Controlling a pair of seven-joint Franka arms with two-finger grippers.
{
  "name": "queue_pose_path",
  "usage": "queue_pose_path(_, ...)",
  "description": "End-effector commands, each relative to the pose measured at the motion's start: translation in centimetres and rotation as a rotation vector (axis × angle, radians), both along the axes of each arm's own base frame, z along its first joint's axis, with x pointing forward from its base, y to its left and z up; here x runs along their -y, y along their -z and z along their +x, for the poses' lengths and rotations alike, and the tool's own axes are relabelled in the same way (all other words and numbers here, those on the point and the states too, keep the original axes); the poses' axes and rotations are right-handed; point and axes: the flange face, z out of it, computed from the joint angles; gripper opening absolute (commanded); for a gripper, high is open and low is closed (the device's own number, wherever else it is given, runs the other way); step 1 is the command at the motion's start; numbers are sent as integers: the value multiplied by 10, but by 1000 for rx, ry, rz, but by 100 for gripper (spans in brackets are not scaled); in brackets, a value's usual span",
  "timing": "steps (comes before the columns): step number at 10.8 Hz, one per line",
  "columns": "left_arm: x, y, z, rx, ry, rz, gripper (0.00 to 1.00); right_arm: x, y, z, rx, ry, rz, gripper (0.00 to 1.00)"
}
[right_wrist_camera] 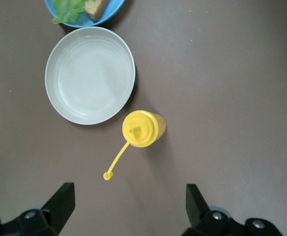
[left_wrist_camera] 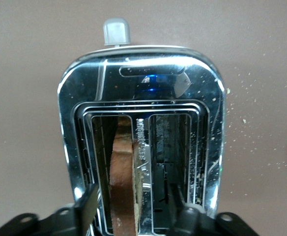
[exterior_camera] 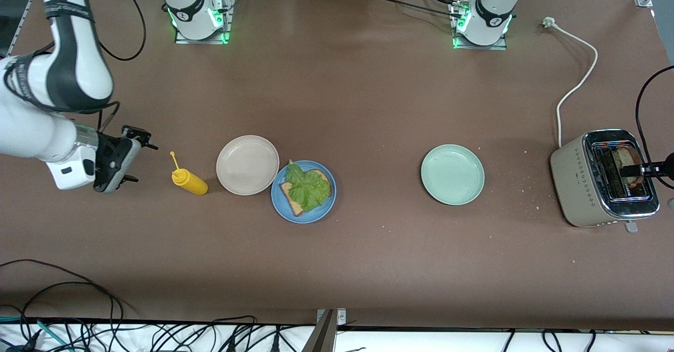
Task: Make sandwich in blue plate with both arms
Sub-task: 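Grasp the second bread slice with the left gripper while the right gripper reaches the mustard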
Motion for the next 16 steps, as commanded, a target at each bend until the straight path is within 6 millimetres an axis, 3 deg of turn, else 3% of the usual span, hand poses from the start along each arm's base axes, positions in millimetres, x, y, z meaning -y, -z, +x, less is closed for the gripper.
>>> queue_pose_path(1,-8,-2,-6,-39,55,45,9,35,31,-2,20,-144,197,100)
queue_pose_path(2,-8,-3,-6,-38,55,46,0,48,47,-2,22,-173,255,100)
queue_pose_path(5,-6,-12,-5,-31,55,50,0,91,105,-3,54,-254,420,100)
queue_pose_path(8,8,-50,-8,-20,79,49,0,108,163,-8,99,-321,553,100)
queue_pose_path(11,39,-115,-23,-47,113,15,0,103,229,-15,182,-358,692,100)
queue_pose_path(13,59,-150,-35,-30,86,-117,0,100,247,-12,233,-387,714,100)
queue_pose_path(16,67,-170,-44,-9,68,-172,0,83,273,-10,221,-388,744,100)
